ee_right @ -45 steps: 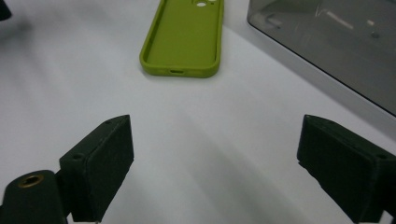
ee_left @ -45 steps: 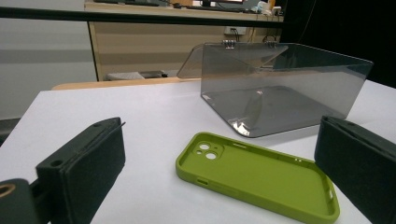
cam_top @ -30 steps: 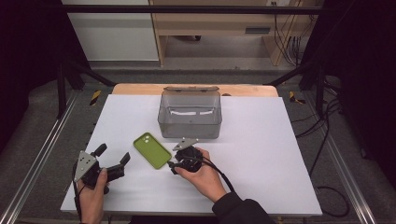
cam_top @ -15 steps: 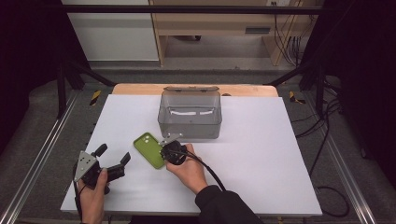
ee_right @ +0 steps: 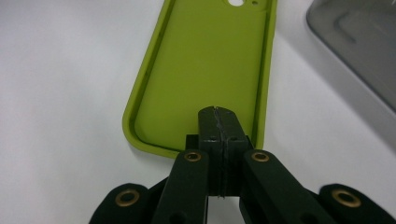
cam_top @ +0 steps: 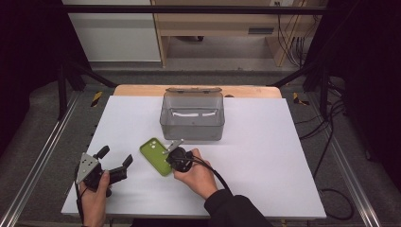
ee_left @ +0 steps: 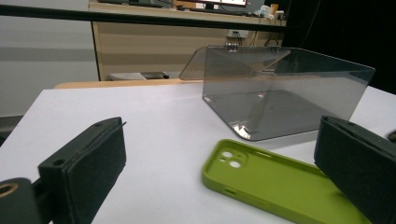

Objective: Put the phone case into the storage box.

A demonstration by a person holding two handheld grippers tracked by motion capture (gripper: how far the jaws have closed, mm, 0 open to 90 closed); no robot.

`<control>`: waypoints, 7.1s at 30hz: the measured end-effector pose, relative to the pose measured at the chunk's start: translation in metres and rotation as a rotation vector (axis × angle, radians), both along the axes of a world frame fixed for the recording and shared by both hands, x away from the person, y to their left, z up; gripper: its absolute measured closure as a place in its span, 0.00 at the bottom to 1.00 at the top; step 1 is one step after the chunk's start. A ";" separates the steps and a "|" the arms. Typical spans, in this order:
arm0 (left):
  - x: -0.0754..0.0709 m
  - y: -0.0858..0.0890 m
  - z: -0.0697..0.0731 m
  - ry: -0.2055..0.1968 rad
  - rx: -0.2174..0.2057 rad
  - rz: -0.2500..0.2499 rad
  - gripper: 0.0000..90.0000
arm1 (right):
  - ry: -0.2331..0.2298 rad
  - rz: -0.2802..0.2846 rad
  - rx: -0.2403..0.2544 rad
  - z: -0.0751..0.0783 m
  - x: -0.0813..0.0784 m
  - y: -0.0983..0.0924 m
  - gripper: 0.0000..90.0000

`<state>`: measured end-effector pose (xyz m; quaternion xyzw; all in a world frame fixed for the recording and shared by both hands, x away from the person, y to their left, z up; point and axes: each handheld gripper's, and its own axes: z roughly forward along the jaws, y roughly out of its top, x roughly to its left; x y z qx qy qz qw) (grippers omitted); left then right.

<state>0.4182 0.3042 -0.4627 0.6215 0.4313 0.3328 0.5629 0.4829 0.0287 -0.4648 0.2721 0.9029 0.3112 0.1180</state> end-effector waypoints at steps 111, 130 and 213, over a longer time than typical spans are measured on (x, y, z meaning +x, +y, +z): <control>-0.009 -0.015 0.011 0.076 0.005 -0.084 0.02 | -0.076 -0.062 0.411 -0.001 -0.100 -0.099 0.98; 0.009 -0.094 0.064 0.064 -0.030 -0.188 0.02 | -0.302 -0.132 0.605 0.038 -0.070 -0.133 0.98; 0.034 -0.148 0.090 0.076 -0.265 -0.168 0.62 | -0.310 -0.143 0.798 0.062 -0.061 -0.074 0.98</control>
